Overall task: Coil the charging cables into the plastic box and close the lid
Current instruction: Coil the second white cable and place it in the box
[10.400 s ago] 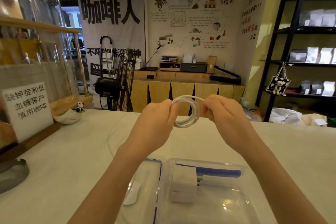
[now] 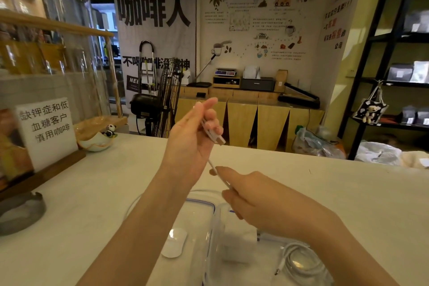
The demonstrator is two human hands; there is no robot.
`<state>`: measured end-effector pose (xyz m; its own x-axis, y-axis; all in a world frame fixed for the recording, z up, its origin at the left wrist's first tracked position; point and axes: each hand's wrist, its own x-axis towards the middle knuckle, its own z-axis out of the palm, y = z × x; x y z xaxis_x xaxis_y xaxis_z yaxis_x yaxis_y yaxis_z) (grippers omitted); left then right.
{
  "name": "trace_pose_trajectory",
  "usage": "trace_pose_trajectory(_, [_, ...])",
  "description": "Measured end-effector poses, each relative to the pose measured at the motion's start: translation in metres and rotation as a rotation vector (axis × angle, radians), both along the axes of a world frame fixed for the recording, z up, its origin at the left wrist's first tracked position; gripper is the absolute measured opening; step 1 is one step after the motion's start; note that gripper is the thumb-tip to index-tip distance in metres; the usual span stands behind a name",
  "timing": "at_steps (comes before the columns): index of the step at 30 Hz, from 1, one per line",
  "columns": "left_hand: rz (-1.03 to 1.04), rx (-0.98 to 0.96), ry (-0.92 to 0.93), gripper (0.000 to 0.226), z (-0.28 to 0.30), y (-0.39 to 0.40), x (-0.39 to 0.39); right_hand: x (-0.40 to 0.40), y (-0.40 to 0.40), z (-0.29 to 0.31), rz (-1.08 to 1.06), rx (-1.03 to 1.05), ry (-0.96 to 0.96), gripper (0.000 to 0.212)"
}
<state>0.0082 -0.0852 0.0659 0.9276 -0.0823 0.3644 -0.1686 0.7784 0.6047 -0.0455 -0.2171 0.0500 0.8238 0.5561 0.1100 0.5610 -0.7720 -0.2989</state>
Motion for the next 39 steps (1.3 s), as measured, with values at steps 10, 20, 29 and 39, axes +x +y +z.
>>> trace_pose_trajectory(10, [0.3,1.257,-0.437,0.022,-0.008,-0.006,-0.006,0.002,-0.03,0.036,0.034,0.11,-0.555,0.023])
trace_pose_trajectory(20, [-0.608,0.782,-0.157,0.046,-0.005,0.002,-0.011,0.022,-0.058,0.035,0.082,0.617,-0.516,0.019])
trace_pose_trajectory(29, [-0.875,-0.225,-0.015,0.033,0.004,-0.001,-0.011,0.029,-0.032,0.016,-0.154,0.604,0.055,0.034])
trace_pose_trajectory(39, [-0.001,0.014,-0.015,0.037,-0.002,-0.013,-0.004,0.003,-0.013,0.011,-0.121,0.044,-0.1,0.031])
